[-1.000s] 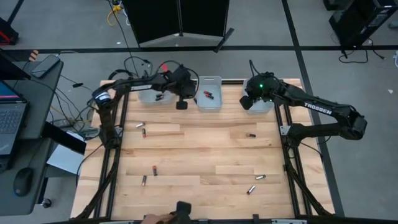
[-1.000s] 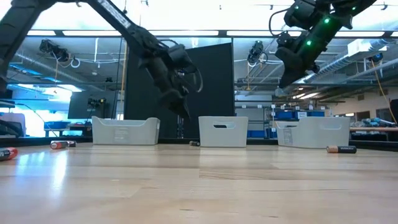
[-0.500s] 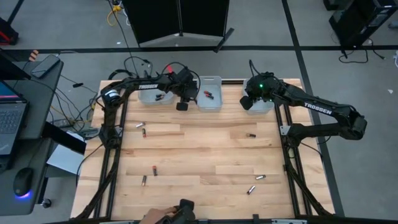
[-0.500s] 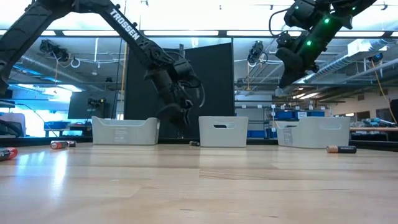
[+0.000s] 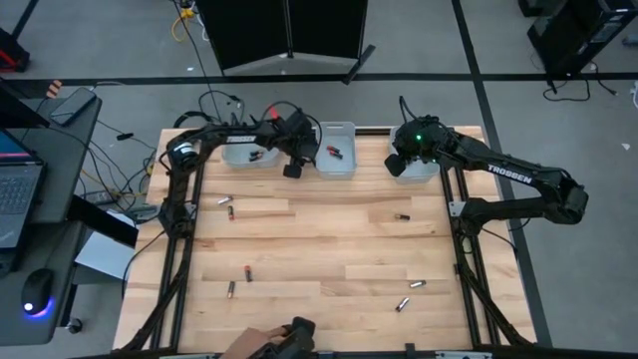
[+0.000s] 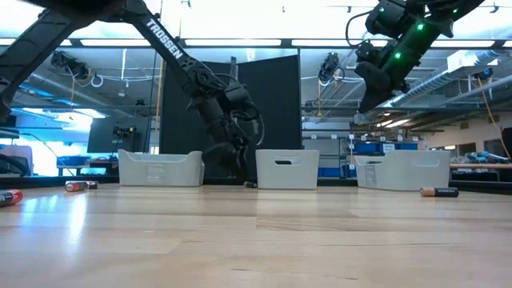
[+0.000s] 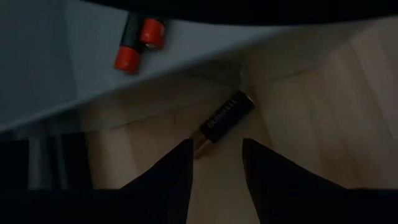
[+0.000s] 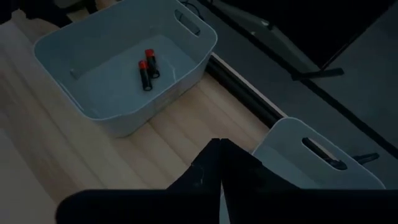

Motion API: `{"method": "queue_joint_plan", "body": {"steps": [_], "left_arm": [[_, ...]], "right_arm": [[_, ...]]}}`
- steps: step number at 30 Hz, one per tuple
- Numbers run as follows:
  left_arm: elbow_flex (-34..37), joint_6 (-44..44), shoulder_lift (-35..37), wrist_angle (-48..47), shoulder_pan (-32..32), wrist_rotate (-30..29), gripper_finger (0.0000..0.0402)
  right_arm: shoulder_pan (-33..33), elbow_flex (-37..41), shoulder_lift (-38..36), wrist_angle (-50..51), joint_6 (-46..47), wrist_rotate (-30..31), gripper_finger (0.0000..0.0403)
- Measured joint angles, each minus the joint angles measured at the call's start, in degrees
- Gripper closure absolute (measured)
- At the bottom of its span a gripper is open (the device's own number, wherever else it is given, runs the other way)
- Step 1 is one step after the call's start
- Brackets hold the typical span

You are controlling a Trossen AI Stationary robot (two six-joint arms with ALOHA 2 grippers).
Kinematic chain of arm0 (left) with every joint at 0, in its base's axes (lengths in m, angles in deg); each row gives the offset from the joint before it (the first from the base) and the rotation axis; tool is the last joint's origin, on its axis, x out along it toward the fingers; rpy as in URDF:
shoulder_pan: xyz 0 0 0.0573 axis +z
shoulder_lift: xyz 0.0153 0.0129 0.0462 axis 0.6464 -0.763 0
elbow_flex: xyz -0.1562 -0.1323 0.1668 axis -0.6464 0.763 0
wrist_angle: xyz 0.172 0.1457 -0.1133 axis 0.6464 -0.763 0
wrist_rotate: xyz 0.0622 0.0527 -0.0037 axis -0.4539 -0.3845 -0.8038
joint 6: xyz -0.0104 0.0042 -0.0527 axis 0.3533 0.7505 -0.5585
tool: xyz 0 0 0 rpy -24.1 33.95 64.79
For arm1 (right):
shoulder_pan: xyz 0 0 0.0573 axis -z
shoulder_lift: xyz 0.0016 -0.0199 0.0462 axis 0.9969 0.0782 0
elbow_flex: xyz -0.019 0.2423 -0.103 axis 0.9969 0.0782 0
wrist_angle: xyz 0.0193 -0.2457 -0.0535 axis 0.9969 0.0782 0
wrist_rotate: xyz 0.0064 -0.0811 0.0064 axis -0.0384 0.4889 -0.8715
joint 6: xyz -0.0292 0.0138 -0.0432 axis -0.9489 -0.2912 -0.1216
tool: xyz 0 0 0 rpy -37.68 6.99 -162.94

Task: Sort batteries
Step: Put the black brown battery into the left bin

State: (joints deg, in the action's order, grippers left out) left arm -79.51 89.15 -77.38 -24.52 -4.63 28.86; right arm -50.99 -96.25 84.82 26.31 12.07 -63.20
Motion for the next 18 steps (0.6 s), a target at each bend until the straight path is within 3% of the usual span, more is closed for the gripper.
{"method": "queue_joint_plan", "body": {"steps": [18], "left_arm": [[-0.08, 5.09, -1.96, 1.7, 0.24, -0.5, 0.0254]], "right_arm": [[0.11, 0.0, 0.02, -0.37, -0.63, -0.1, 0.0383]]}}
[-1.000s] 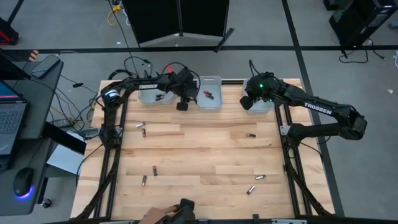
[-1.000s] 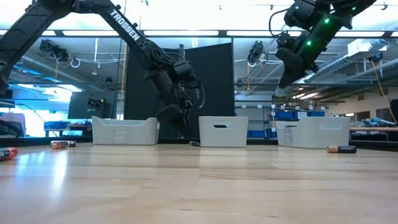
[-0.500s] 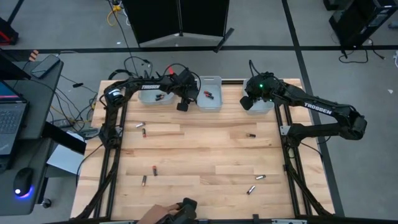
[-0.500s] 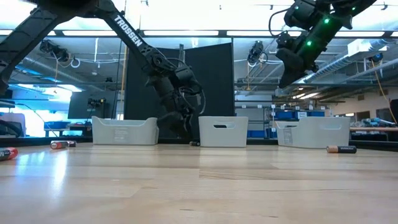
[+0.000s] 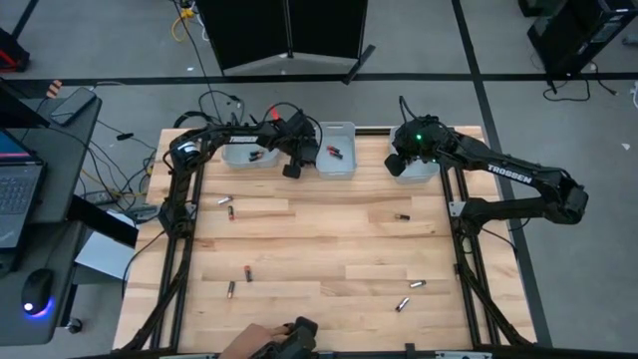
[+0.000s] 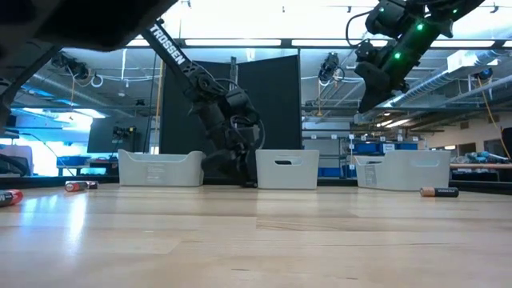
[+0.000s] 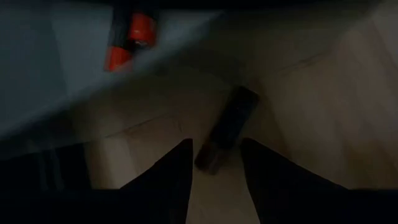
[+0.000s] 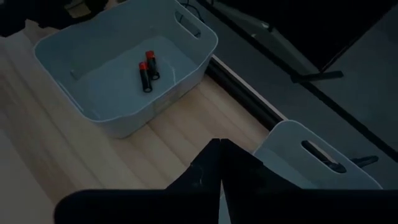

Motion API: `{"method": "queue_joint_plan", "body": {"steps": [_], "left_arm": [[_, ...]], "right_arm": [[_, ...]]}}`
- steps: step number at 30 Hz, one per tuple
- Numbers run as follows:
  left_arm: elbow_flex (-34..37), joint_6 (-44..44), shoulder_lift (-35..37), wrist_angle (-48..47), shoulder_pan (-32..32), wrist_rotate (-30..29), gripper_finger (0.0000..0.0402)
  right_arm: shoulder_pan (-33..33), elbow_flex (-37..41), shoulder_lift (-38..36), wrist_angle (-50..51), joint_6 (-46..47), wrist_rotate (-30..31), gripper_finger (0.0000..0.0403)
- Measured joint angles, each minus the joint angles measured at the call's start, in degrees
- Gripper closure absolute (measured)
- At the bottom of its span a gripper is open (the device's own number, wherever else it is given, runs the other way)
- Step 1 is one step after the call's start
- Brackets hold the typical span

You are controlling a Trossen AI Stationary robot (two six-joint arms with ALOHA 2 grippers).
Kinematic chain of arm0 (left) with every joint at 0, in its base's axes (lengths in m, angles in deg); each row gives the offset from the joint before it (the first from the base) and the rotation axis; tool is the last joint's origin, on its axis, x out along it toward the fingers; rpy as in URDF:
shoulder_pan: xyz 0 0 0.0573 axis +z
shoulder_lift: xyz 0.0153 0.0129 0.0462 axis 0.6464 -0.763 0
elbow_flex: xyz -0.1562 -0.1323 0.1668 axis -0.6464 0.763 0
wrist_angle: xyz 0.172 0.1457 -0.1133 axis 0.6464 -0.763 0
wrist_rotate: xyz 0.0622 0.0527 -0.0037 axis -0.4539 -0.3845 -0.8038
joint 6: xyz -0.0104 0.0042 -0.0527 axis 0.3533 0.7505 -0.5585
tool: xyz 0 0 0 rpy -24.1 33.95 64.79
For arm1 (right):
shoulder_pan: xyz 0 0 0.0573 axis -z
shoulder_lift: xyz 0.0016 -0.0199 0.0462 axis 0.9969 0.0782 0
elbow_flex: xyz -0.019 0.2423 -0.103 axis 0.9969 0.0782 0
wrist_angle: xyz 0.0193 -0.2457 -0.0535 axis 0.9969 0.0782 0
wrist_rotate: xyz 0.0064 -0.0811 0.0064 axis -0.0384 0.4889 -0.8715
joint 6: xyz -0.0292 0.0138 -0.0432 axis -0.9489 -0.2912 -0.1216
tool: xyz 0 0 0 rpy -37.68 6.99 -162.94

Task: Sort batteries
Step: Put the black brown battery into the left bin

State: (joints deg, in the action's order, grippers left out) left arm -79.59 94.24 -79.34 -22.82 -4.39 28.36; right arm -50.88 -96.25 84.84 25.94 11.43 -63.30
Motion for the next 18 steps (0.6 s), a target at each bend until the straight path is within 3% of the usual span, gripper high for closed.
{"method": "queue_joint_plan", "body": {"steps": [12, 18], "left_arm": [[-0.1, -1.44, 0.14, -3.9, -0.02, -0.01, 0.0261], [-0.03, -5.23, 0.23, -6.22, -0.02, 0.48, 0.0334]], "right_arm": [[0.0, 0.0, 0.0, 0.22, -0.02, -0.11, 0.0383], [0.0, 0.0, 0.0, 0.63, -0.01, -0.13, 0.0383]]}}
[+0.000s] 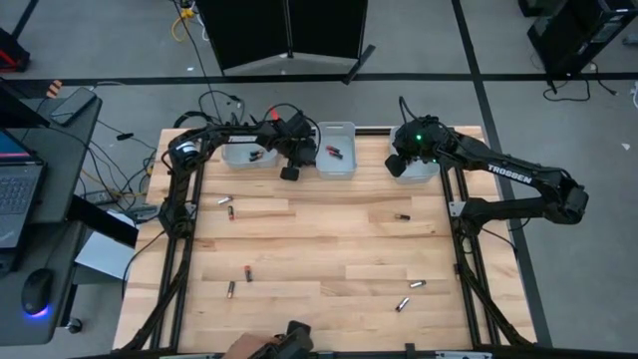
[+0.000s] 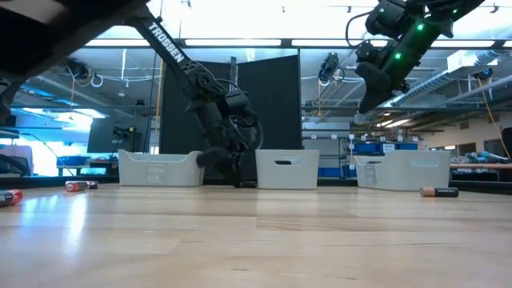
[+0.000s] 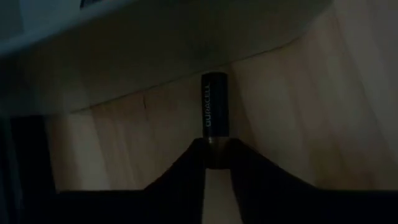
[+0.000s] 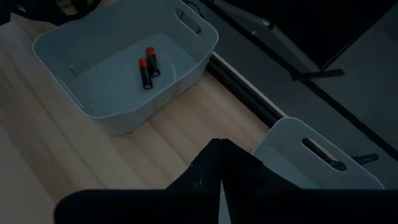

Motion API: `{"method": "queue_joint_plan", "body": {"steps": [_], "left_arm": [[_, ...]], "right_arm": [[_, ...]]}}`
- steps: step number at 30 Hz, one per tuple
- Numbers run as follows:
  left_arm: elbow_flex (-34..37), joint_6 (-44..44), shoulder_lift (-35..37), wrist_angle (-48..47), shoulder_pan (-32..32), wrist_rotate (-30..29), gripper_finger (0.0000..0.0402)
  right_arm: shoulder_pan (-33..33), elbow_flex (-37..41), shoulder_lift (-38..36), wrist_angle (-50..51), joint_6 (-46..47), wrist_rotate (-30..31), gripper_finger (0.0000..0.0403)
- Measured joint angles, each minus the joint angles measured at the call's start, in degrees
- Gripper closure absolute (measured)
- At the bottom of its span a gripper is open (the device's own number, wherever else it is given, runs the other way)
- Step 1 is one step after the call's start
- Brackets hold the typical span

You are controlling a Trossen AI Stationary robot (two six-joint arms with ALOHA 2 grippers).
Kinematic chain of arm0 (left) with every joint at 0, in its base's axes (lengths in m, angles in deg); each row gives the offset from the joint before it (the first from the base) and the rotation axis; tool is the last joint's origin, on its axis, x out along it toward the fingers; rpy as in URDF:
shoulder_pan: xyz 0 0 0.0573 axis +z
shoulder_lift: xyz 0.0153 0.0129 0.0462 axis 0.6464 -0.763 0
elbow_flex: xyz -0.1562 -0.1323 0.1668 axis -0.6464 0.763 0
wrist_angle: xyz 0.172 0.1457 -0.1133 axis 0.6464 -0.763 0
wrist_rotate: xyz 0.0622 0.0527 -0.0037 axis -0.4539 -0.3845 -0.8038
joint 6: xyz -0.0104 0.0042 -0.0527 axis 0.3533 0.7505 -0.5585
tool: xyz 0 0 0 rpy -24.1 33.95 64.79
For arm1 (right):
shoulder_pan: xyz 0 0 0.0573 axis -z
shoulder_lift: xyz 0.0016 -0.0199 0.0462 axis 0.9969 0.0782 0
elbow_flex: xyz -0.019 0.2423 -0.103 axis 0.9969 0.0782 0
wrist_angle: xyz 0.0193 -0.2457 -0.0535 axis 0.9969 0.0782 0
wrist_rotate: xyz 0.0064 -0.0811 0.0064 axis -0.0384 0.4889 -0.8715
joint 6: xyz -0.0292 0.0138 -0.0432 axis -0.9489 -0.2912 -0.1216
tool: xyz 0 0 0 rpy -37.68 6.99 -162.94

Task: Sort batteries
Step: Put the black brown battery into the left bin

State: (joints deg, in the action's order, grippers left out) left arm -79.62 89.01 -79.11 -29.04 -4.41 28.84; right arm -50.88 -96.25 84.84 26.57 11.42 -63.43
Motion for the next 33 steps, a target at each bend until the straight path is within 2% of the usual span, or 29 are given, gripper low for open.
{"method": "queue_joint_plan", "body": {"steps": [2, 10, 18, 25, 33], "left_arm": [[0.0, -1.41, 0.07, -0.4, 0.0, 0.06, 0.036], [0.17, -5.87, 0.53, -3.21, 0.0, 0.78, 0.0359], [0.63, -10.55, 4.52, -6.9, -0.28, 0.4, 0.0359], [6.07, -14.94, 10.6, -5.37, -1.68, 0.95, 0.036], [14.53, -19.89, 23.39, -0.54, -3.53, 0.63, 0.036]], "right_arm": [[0.0, 0.0, 0.0, 0.25, -0.01, 0.0, 0.0383], [0.0, 0.0, 0.0, 0.27, -0.97, 0.0, 0.0383], [-0.02, 0.0, 0.0, 0.24, -1.04, 0.0, 0.0383], [-0.02, 0.0, 0.0, 0.24, -1.08, -0.04, 0.0383], [-0.01, 0.0, 0.0, 0.11, -1.48, -0.07, 0.0383]]}}
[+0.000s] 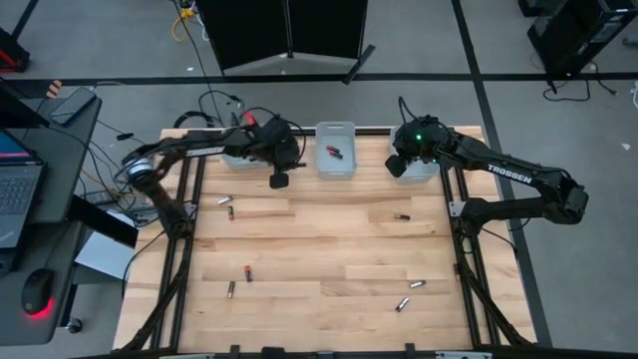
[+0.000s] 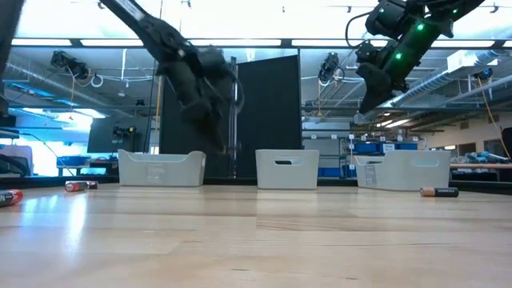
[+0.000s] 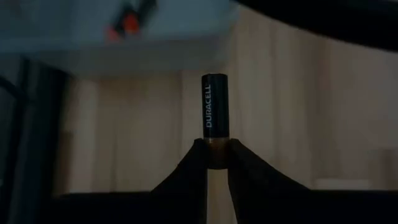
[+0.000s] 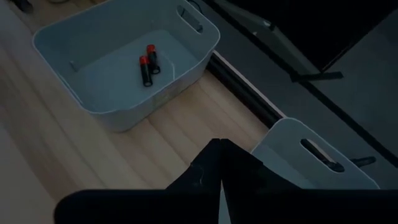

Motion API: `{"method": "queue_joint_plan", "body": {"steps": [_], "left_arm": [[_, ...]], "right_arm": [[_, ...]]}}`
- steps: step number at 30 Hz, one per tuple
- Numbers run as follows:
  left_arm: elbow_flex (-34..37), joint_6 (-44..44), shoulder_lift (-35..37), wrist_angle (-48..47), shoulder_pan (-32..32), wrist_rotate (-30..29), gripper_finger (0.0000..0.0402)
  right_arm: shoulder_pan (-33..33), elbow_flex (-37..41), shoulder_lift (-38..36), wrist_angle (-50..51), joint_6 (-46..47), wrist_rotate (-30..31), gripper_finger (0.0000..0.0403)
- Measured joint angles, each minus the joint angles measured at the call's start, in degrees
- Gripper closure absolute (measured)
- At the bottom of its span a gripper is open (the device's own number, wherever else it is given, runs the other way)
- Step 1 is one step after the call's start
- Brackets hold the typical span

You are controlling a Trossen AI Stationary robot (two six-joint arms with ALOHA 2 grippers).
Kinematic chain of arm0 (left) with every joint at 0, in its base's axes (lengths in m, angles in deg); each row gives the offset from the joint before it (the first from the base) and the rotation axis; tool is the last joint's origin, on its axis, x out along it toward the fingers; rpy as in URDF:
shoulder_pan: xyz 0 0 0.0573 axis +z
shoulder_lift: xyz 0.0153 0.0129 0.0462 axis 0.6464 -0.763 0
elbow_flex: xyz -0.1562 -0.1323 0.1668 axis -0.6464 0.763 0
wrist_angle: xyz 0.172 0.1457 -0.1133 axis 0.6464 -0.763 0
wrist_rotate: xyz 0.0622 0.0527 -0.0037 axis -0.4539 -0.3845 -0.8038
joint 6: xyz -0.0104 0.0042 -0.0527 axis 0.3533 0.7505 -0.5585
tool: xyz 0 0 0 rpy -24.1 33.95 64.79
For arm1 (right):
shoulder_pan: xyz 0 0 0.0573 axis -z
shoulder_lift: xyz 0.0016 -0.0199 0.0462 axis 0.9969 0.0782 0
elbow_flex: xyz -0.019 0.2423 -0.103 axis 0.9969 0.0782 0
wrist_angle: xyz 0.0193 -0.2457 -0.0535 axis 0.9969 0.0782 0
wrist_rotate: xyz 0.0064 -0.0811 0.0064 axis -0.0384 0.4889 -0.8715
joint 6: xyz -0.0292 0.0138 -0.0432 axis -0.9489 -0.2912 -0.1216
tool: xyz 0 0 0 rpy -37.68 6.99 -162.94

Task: Sort batteries
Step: Put the black brown battery into the left bin

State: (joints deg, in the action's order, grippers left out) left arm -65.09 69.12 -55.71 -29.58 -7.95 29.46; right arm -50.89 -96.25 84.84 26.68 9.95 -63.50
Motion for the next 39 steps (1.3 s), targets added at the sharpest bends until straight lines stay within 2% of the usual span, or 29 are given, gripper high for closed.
{"method": "queue_joint_plan", "body": {"steps": [3, 6, 10, 16, 19, 23, 28, 39], "left_arm": [[2.92, -2.9, 5.92, 2.79, -0.23, 1.57, 0.036], [5.95, -6.24, 11.72, 5.7, -0.18, 6.3, 0.036], [9.33, -11.63, 18.24, 10.96, -0.22, 12.93, 0.036], [12.04, -21.79, 21.37, 21.09, -0.25, 23.94, 0.036], [12.72, -25.35, 20.55, 24.75, -0.96, 26.39, 0.036], [12.65, -26.66, 19.59, 26.81, -2.19, 22.87, 0.036], [12.64, -25.66, 19.18, 25.31, -4.02, 11.72, 0.036], [12.61, -26.31, 19.18, 23.05, -9.21, -4.9, 0.036]], "right_arm": [[-0.01, 0.0, 0.0, -0.9, 0.0, -0.1, 0.0383], [-0.03, 0.0, 0.0, -2.08, 0.0, -0.88, 0.0383], [-0.21, 0.0, 0.0, -5.18, 0.02, -6.7, 0.0383], [-3.99, 0.0, 0.0, -12.99, -0.02, -14.78, 0.0383], [-7.51, 0.0, 0.06, -17.13, 0.42, -16.25, 0.0383], [-12.76, -0.04, 1.76, -23.49, 2.25, -16.33, 0.0383], [-17.67, -0.04, 8.18, -34.76, 5.62, -16.31, 0.0383], [-18.6, -0.12, 27.12, -64.2, 8.65, -16.24, 0.0383]]}}
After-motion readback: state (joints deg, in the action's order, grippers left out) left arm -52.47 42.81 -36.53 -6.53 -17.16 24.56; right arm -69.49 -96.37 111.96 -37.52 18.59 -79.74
